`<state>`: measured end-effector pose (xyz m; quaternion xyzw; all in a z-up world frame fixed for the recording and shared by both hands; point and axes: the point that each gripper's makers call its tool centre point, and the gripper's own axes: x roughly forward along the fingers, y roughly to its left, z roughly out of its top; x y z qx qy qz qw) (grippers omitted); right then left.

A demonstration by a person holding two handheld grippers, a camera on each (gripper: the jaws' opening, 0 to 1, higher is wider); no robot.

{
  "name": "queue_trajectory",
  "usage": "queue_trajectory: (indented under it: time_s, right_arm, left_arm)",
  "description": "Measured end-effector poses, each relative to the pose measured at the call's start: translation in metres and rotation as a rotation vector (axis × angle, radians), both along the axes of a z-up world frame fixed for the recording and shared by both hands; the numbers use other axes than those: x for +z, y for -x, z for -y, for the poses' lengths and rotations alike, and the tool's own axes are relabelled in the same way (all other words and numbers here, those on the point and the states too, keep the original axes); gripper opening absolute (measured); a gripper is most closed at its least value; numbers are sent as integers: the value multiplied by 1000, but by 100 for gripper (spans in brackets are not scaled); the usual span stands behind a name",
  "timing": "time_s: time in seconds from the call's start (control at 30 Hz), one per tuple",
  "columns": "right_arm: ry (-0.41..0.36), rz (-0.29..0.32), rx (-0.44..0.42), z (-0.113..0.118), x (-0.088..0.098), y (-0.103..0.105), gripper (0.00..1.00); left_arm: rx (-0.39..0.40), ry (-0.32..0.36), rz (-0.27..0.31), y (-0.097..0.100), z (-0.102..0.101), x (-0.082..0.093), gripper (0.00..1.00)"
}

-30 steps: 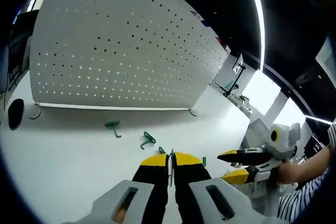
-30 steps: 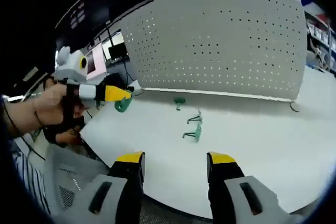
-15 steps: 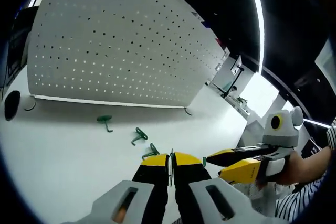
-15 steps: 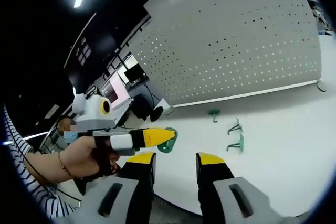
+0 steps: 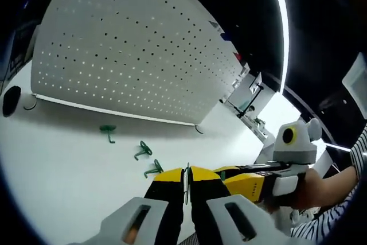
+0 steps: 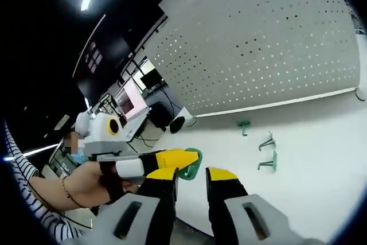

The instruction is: Insert the hook assembly into the mounting plate slot until the hook locks in place.

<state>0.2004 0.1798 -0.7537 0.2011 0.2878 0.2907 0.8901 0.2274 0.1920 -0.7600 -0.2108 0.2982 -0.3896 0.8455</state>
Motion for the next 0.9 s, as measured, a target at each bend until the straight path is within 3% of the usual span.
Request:
queue_trajectory:
  time_s: [0.7,0.9]
  right_arm:
    - [-71,-22,-10,-2,1,-3,7]
    - [-50,1,-6,-6,6,-2,2]
  left_arm:
    - [15,44,-11,1,1,5,1]
    - [25,58,-11,2,1,6,1]
